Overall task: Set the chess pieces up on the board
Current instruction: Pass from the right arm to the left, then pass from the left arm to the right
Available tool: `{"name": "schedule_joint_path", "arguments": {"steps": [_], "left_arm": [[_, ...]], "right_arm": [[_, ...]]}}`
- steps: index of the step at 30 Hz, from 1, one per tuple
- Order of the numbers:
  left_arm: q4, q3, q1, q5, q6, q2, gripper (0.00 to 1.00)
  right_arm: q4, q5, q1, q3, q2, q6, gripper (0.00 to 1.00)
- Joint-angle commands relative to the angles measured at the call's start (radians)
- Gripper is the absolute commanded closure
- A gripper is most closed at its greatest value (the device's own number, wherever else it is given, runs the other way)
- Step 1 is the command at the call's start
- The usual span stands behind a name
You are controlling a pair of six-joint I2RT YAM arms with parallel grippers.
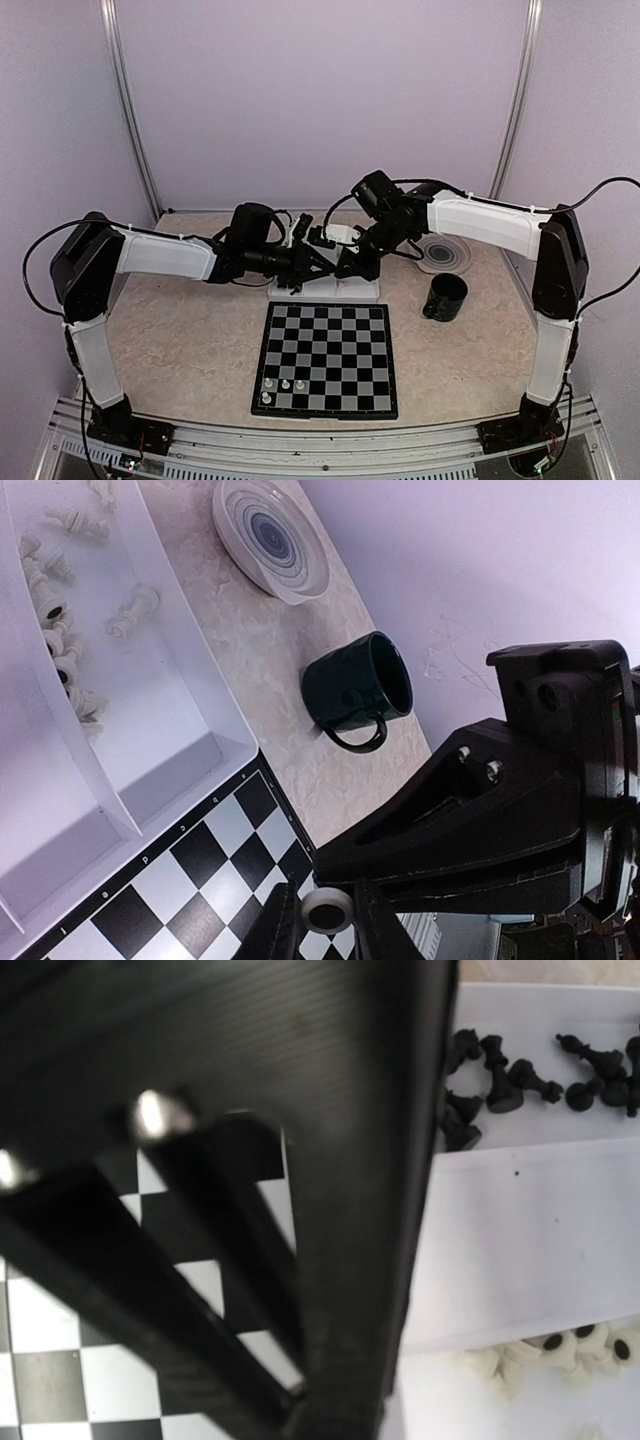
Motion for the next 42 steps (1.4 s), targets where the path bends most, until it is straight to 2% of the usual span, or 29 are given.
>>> {"name": "schedule_joint_path", "arguments": {"steps": [1,7,8,9,11,16,20,25,31,42], "left_arm": [[0.055,-0.018,0.004,0.039,-0.019,0.023,0.82],[0.117,-0.049,0.012,0.059,-0.048,-0.002,0.88],[0.131,-0.056,0.015,0.060,-0.055,-0.008,0.88],[0.142,-0.064,0.017,0.061,-0.060,-0.021,0.88],[0.161,-0.072,0.020,0.054,-0.063,-0.039,0.89],[0.245,-0.107,0.024,0.043,-0.086,-0.081,0.89],[0.322,-0.132,0.028,0.035,-0.118,-0.094,0.90],[0.369,-0.141,0.031,0.020,-0.151,-0.091,0.90],[0.386,-0.139,0.030,0.021,-0.167,-0.083,0.90],[0.391,-0.139,0.021,0.036,-0.170,-0.078,0.90]], "right_arm": [[0.028,-0.017,0.015,-0.013,-0.051,0.001,0.96],[0.067,-0.003,0.003,-0.050,-0.099,0.011,0.91],[0.078,-0.013,-0.006,-0.058,-0.114,0.023,0.87],[0.092,-0.047,-0.020,-0.067,-0.127,0.038,0.79],[0.113,-0.141,-0.065,-0.084,-0.160,0.090,0.71],[0.266,-0.504,-0.216,-0.198,-0.221,0.318,0.61],[0.374,-0.735,-0.255,-0.297,-0.198,0.473,0.60],[0.572,-0.895,-0.253,-0.392,-0.150,0.714,0.56],[0.666,-0.957,-0.239,-0.353,-0.076,0.838,0.56],[0.720,-0.937,-0.226,-0.308,-0.007,0.925,0.60]]}}
